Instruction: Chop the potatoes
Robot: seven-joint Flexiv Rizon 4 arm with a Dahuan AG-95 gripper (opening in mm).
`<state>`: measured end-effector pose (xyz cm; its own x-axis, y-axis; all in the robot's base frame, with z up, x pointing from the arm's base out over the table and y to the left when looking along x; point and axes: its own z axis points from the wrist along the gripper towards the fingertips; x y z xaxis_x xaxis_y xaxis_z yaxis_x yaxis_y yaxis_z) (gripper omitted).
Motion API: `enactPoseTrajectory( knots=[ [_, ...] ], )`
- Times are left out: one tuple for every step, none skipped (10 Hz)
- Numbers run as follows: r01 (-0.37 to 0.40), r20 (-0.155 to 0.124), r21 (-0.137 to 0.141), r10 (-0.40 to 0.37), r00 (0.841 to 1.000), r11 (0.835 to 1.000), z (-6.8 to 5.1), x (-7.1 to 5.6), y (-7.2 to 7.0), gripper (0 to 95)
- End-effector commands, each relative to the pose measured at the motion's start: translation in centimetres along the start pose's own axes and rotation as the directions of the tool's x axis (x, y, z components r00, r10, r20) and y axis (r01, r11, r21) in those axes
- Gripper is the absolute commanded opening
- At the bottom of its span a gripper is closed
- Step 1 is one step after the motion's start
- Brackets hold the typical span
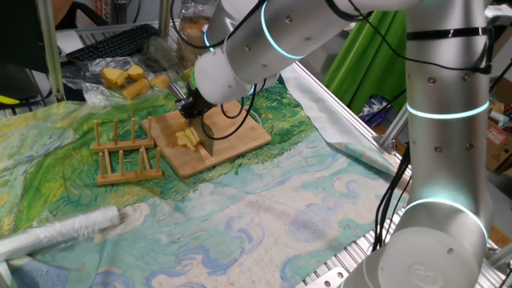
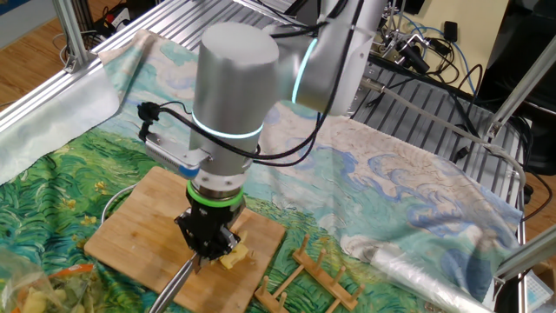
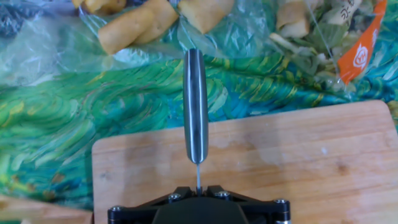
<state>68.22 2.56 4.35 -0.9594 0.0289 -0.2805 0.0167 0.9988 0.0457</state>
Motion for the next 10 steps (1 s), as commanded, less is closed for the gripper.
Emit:
enactPoseTrajectory(
  knots=[
    [-0.002, 0.004, 0.004, 0.002, 1.000, 1.000, -0.17, -0.11, 0.03, 0.0],
    [-0.003, 0.003, 0.003, 0.003, 1.000, 1.000, -0.17, -0.11, 0.03, 0.0],
    [-0.003, 0.003, 0.002, 0.003, 1.000, 1.000, -0.17, -0.11, 0.03, 0.0],
    [-0.004, 0.003, 0.002, 0.004, 1.000, 1.000, -0.17, -0.11, 0.03, 0.0],
    [-0.004, 0.003, 0.003, 0.004, 1.000, 1.000, -0.17, -0.11, 0.03, 0.0],
    [-0.003, 0.003, 0.003, 0.003, 1.000, 1.000, -0.17, -0.11, 0.03, 0.0],
    [-0.002, 0.002, 0.003, 0.002, 1.000, 1.000, -0.17, -0.11, 0.03, 0.0],
    [-0.001, 0.001, 0.003, 0.001, 1.000, 1.000, -0.17, -0.11, 0.03, 0.0],
    [0.001, -0.001, 0.003, -0.001, 1.000, 1.000, -0.17, -0.11, 0.03, 0.0],
    [0.003, -0.004, 0.003, -0.003, 1.000, 1.000, -0.17, -0.11, 0.03, 0.0]
  ],
)
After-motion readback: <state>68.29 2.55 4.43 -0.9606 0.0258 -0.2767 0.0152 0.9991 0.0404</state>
